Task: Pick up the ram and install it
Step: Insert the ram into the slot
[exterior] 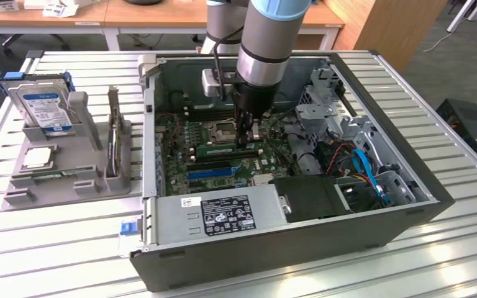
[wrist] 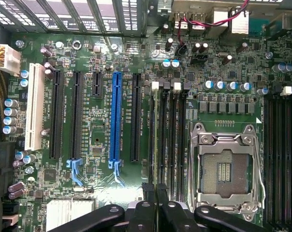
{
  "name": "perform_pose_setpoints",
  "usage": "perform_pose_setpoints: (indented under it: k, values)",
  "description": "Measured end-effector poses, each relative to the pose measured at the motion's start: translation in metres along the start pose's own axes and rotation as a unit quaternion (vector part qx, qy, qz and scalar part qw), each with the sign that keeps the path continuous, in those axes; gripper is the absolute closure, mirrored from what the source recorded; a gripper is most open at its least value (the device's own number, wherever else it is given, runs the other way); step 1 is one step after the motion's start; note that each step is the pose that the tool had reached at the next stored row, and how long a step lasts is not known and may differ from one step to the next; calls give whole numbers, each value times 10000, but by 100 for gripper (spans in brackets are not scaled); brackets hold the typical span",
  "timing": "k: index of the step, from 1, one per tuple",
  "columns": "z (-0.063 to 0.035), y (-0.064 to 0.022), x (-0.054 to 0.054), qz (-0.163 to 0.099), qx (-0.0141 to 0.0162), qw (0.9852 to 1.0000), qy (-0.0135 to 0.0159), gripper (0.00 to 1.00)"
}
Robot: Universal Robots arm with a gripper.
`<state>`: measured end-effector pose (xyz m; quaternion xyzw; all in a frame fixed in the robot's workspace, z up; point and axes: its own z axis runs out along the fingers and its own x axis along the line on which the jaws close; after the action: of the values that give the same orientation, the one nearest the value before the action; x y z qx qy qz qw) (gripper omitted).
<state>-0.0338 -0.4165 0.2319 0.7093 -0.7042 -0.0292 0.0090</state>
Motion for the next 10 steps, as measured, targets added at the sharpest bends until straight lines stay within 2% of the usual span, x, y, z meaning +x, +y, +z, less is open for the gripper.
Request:
perform_pose_setpoints:
  k: [10]
  values:
    - [0, 6, 5, 2, 2, 10000, 0, 87]
